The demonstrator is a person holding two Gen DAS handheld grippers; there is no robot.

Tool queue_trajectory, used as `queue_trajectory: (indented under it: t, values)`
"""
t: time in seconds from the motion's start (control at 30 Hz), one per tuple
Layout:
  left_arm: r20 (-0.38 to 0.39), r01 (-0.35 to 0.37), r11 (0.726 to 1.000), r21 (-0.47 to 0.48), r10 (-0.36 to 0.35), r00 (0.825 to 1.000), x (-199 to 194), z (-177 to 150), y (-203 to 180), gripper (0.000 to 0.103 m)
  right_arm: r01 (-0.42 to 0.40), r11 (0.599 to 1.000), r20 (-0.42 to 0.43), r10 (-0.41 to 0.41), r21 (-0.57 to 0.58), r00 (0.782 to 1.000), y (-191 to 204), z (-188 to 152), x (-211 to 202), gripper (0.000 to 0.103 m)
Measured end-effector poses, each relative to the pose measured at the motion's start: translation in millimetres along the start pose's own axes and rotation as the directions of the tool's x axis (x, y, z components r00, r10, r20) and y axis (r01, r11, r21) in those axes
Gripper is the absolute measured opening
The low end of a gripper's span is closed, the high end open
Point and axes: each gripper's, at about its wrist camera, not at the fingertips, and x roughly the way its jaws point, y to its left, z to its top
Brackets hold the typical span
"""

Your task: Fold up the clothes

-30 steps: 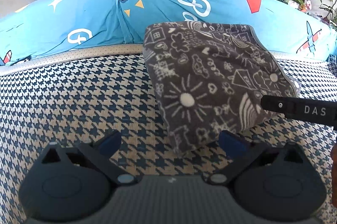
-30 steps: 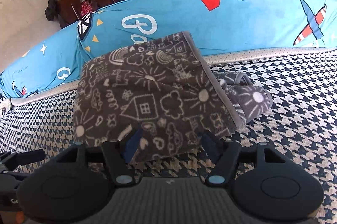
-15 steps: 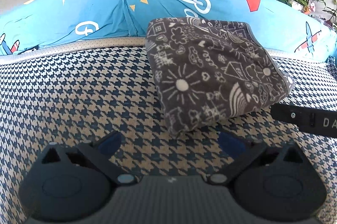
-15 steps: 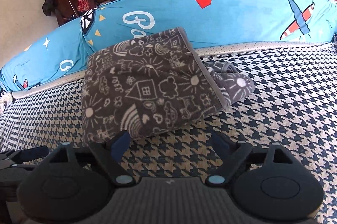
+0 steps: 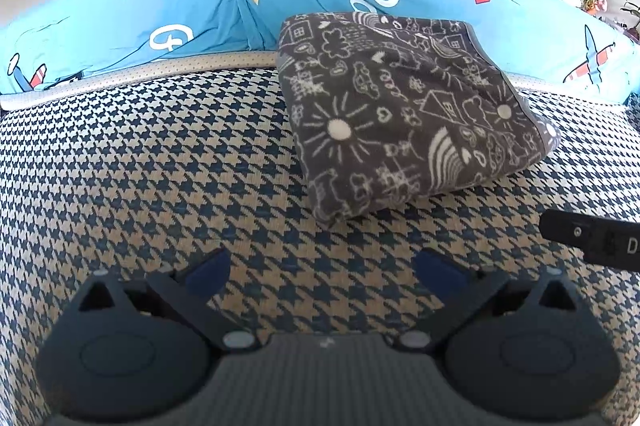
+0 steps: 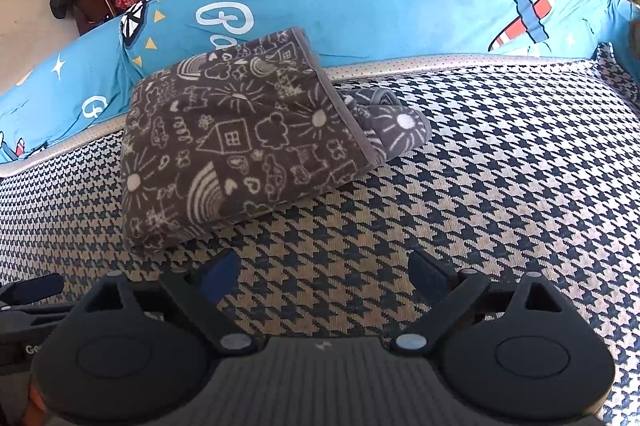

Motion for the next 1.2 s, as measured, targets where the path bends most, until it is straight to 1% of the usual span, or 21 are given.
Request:
queue_trajectory:
  t: [0.13, 0.47, 0.83, 1.2]
  values:
    - [-0.006, -0.009, 1.000, 0.007, 0.009, 1.000, 2, 0, -3, 0.103, 0.006, 1.000, -0.030, -0.006, 0.004, 1.000, 1, 0, 6, 0.092]
    - [-0.029, -0.013, 1.000, -0.016, 0.013, 0.999, 7, 0, -2, 0.103, 0.007, 1.000, -0.066, -0.006, 0.004, 0.998, 4, 1, 17, 0.093]
    - [-0.045, -0.029, 1.000, -0.010, 0.029, 0.999, 9, -2, -1, 0.103, 0.009, 1.000, -0.078, -0.009, 0.008, 0.997, 3, 1, 19, 0.093]
    - [-0.078, -0.018, 1.000, -0.005, 0.018, 0.997, 13, -5, 0, 0.103, 0.010, 1.000, -0.088, -0.009, 0.011, 0.996, 3, 1, 21, 0.093]
